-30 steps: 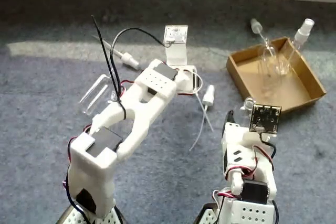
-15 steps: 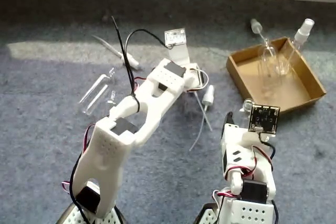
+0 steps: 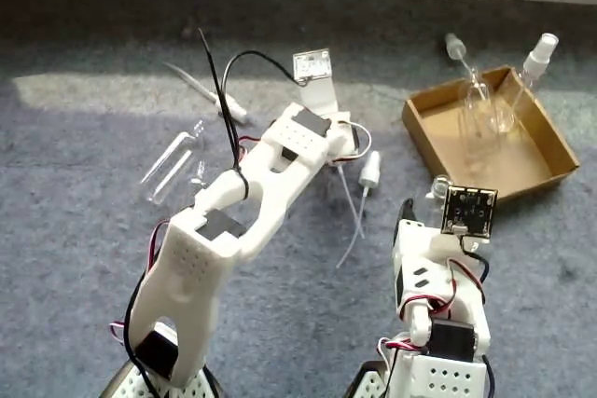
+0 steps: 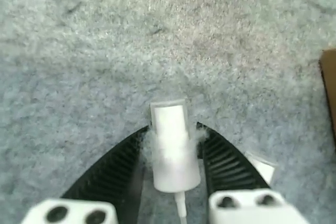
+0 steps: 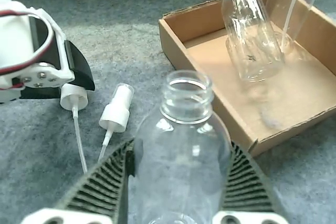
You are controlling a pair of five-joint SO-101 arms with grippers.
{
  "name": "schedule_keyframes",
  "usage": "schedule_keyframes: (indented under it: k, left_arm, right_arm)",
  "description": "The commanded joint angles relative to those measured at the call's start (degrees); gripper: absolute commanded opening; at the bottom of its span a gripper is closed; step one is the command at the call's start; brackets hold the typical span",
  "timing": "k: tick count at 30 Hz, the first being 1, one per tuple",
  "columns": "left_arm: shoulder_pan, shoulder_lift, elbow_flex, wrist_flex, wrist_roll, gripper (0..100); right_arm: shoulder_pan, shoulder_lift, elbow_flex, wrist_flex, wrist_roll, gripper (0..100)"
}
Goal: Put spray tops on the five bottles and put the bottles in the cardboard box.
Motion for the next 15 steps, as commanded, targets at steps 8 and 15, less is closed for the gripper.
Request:
schedule_keyframes:
  k: [8, 15]
  left_arm:
    - [0.4, -8.92, -12.26, 21.19, -16.09, 1]
    - [0.13, -16.13, -12.53, 31.12, -20.66, 0]
  right_arm:
    - [-6.02, -0.75, -0.48, -6.99, -0.53, 11.2]
    - [-7.52, -0.75, -0.48, -7.25, -0.09, 11.2]
